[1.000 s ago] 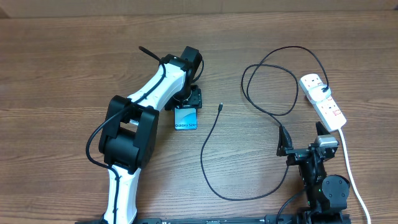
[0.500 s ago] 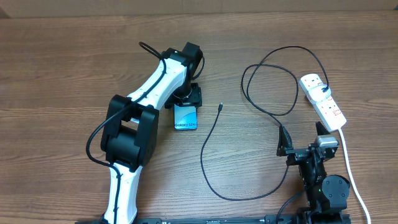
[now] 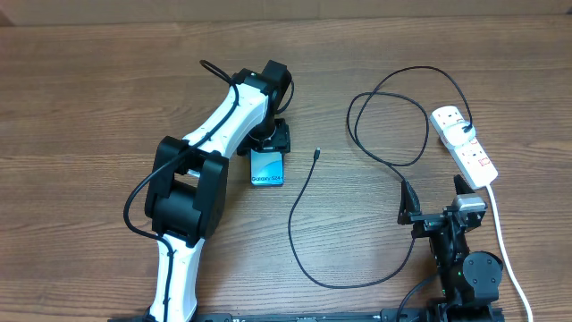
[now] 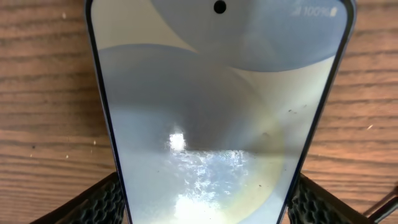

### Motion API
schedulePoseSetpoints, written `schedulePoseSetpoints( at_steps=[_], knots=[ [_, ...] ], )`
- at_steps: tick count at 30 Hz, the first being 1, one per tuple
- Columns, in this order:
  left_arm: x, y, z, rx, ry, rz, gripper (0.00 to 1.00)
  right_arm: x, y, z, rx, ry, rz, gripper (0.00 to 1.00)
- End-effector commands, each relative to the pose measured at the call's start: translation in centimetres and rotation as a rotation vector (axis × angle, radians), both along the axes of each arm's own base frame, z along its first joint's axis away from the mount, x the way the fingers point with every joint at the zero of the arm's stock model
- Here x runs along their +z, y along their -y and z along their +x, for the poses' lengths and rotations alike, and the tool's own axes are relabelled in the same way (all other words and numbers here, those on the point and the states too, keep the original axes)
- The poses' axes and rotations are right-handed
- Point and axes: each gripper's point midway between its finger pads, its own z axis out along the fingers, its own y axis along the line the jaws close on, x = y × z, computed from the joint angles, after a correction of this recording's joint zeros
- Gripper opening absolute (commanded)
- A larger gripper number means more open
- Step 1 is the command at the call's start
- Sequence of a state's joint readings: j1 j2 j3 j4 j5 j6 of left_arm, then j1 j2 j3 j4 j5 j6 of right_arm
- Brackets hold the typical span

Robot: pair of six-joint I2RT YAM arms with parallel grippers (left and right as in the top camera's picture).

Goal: Plug charger to phone and switch on socket
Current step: 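Close the left gripper on the phone's long edges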

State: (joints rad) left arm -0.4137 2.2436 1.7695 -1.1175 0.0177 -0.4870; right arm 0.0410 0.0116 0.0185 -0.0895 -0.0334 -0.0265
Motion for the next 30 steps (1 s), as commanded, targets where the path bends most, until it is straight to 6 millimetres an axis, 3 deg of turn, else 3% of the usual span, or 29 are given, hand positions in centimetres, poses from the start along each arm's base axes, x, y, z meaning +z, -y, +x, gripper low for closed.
schedulePoseSetpoints(
  at_steps=[1, 12, 14, 19, 28, 30],
  knots=[
    [-0.2, 0.4, 0.6, -0.021, 0.022, -0.003, 0.72, -0.2, 0.0, 0.0, -0.004, 0.004, -0.005, 1.0],
    [-2.4, -0.3, 0.5, -0.022, 0.047, 0.028, 0.75, -0.2, 0.0, 0.0, -0.004, 0.004, -0.005, 1.0],
    [-2.8, -0.4, 0.3, -0.022, 0.047, 0.031, 0.79, -0.2, 0.0, 0.0, -0.004, 0.005, -0.005, 1.0],
    [-3.2, -0.6, 0.0, -0.023, 0.04, 0.034, 1.0, -0.2, 0.0, 0.0, -0.004, 0.004, -0.005, 1.0],
    [-3.2, -0.1, -0.5, -0.024, 0.015, 0.009, 0.96, -0.2, 0.0, 0.0, -0.004, 0.004, -0.005, 1.0],
    [-3.2, -0.1, -0.5, -0.025, 0.016, 0.008, 0.99, -0.2, 0.0, 0.0, -0.004, 0.004, -0.005, 1.0]
  ],
)
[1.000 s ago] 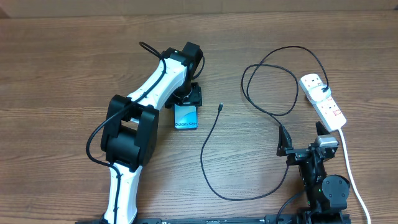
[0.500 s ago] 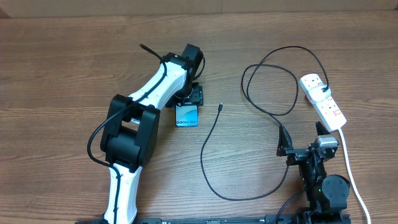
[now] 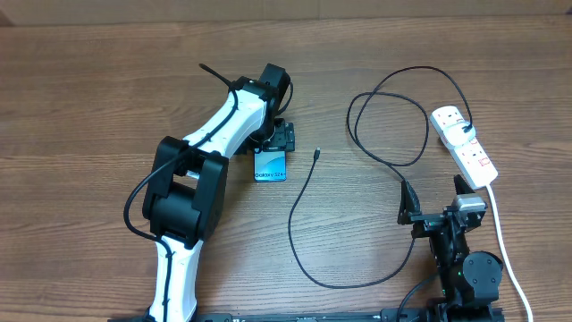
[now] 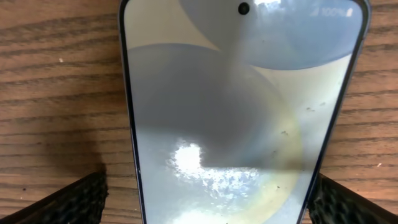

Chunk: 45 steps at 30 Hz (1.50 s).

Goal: Plug charger to phone and switch on socket

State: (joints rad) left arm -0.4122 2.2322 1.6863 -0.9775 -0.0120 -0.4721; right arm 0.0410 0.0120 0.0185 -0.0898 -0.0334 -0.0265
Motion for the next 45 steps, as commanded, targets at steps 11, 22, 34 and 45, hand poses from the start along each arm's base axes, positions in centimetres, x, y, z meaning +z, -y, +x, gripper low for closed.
schedulePoseSetpoints(
  at_steps=[11, 22, 34, 45],
  knots=[
    [-1.6, 1.6, -1.6, -0.019, -0.065, -0.071, 1.0, -0.2, 0.0, 0.0, -0.004, 0.005, -0.005, 1.0],
    [-1.7, 1.6, -1.5, -0.025, -0.06, -0.064, 1.0, -0.2, 0.0, 0.0, -0.004, 0.005, -0.005, 1.0],
    [-1.7, 1.4, -2.1, -0.045, -0.06, -0.008, 0.99, -0.1, 0.0, 0.0, -0.004, 0.005, -0.005, 1.0],
    [-1.7, 0.9, -2.1, -0.042, -0.056, 0.025, 0.98, -0.2, 0.0, 0.0, -0.004, 0.005, -0.005, 1.0]
  ],
)
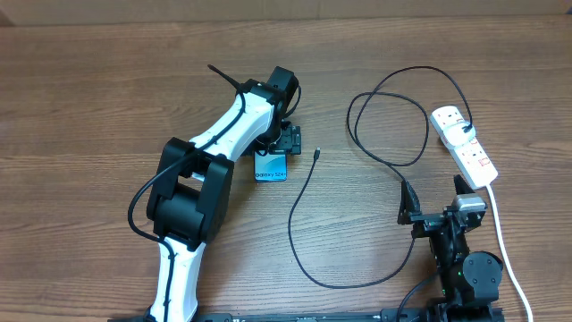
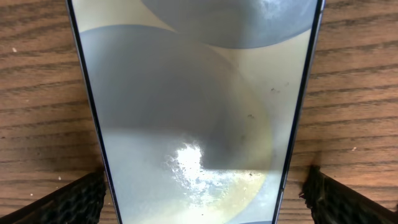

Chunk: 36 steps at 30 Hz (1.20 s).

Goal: Plug charger to phone and switch on socket

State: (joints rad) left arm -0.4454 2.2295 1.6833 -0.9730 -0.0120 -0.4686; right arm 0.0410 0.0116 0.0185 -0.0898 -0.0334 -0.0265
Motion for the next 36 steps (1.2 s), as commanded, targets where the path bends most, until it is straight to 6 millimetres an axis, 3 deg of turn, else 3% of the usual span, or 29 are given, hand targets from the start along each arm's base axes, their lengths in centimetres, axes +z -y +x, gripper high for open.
schedulePoseSetpoints(
  at_steps=[1, 9, 16, 36],
  knots=[
    [-1.8, -0.5, -1.6, -0.005, -0.06, 0.028, 0.98, -0.2, 0.0, 0.0, -0.004, 0.005, -0.005, 1.0],
    [-1.8, -0.7, -1.5, -0.001, -0.055, 0.037, 0.91, -0.2, 0.0, 0.0, -0.004, 0.005, -0.005, 1.0],
    [-1.8, -1.0, -1.3, 0.007, -0.052, 0.048, 0.99, -0.2, 0.0, 0.0, -0.004, 0.005, -0.005, 1.0],
    [-2.5, -1.8, -1.2, 0.019, -0.067, 0.058, 1.0, -0.2, 0.0, 0.0, -0.004, 0.005, -0.005, 1.0]
  ],
)
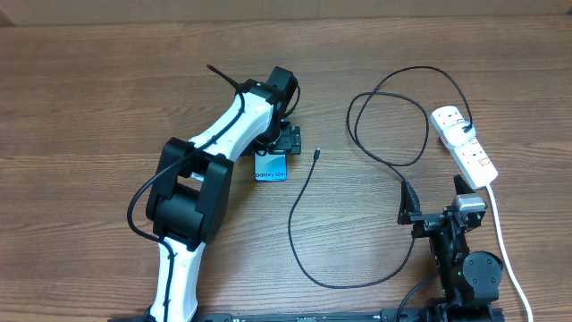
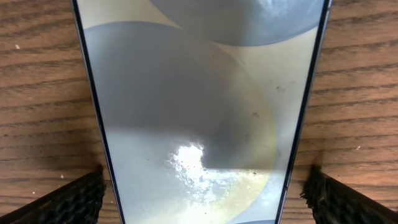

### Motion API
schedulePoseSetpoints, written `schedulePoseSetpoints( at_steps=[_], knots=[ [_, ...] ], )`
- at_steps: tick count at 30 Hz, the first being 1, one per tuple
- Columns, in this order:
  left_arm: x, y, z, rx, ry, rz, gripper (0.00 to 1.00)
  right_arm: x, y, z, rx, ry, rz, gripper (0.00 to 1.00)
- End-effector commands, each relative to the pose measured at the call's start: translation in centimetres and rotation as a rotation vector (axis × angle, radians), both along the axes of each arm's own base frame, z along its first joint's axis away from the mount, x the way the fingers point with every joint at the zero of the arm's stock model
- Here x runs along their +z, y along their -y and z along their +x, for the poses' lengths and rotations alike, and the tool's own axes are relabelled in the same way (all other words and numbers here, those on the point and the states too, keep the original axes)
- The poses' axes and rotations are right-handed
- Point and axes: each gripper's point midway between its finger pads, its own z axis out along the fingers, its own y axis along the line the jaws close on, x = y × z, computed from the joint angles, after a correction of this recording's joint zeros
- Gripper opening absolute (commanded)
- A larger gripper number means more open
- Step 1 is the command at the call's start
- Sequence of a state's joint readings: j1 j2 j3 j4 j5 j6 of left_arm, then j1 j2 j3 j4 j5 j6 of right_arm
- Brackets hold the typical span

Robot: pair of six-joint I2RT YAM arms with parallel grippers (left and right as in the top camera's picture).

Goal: Plug charger to phone and switch on socket

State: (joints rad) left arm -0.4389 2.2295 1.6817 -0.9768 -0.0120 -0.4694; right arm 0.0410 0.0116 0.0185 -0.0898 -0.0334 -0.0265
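The phone (image 1: 271,168) lies face up on the wooden table (image 1: 89,89), its lit screen (image 2: 199,112) filling the left wrist view. My left gripper (image 1: 279,148) is over its far end, open. Its black fingers (image 2: 68,202) straddle the phone's sides, with a narrow strip of wood showing on the right. The black charger cable (image 1: 299,206) curls across the table, and its free plug tip (image 1: 317,154) lies just right of the phone. The cable's other end runs to the white power strip (image 1: 465,143) at the right. My right gripper (image 1: 433,201) rests open near the front right.
The power strip's white lead (image 1: 502,241) runs down the right edge past the right arm's base (image 1: 465,268). The cable's big loop (image 1: 389,125) lies between the phone and the strip.
Hardly anything has changed. The phone sits a touch further right in the left wrist view. Both arms and the cable look the same from overhead.
At first the left fingers were pressed against the phone's sides. Then they stood wide apart from it, with the phone turned slightly on the table. After that the left gripper sat closer over the phone, still open, and it is there now. The right arm and cable stayed put.
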Motion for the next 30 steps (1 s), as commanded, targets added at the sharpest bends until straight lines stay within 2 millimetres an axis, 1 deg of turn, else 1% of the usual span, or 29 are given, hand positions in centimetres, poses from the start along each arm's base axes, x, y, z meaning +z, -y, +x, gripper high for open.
schedulePoseSetpoints(
  at_steps=[1, 7, 20, 26, 30],
  knots=[
    [-2.47, -1.57, -1.2, 0.013, -0.062, 0.056, 1.0, -0.17, 0.04, 0.02, -0.004, 0.005, -0.005, 1.0],
    [-2.49, -1.95, -1.06, 0.017, -0.063, 0.056, 1.0, -0.16, 0.04, 0.02, -0.004, 0.005, -0.005, 1.0],
    [-2.49, -1.89, -0.86, 0.002, -0.056, 0.054, 1.0, -0.17, 0.04, 0.02, -0.004, 0.005, -0.005, 1.0],
    [-2.48, -2.46, -0.62, 0.009, -0.048, 0.072, 1.0, -0.17, 0.03, 0.02, -0.004, 0.005, -0.005, 1.0],
    [-2.48, -2.42, -0.65, 0.01, -0.051, 0.067, 1.0, -0.16, 0.04, 0.02, -0.004, 0.005, -0.005, 1.0]
  ],
)
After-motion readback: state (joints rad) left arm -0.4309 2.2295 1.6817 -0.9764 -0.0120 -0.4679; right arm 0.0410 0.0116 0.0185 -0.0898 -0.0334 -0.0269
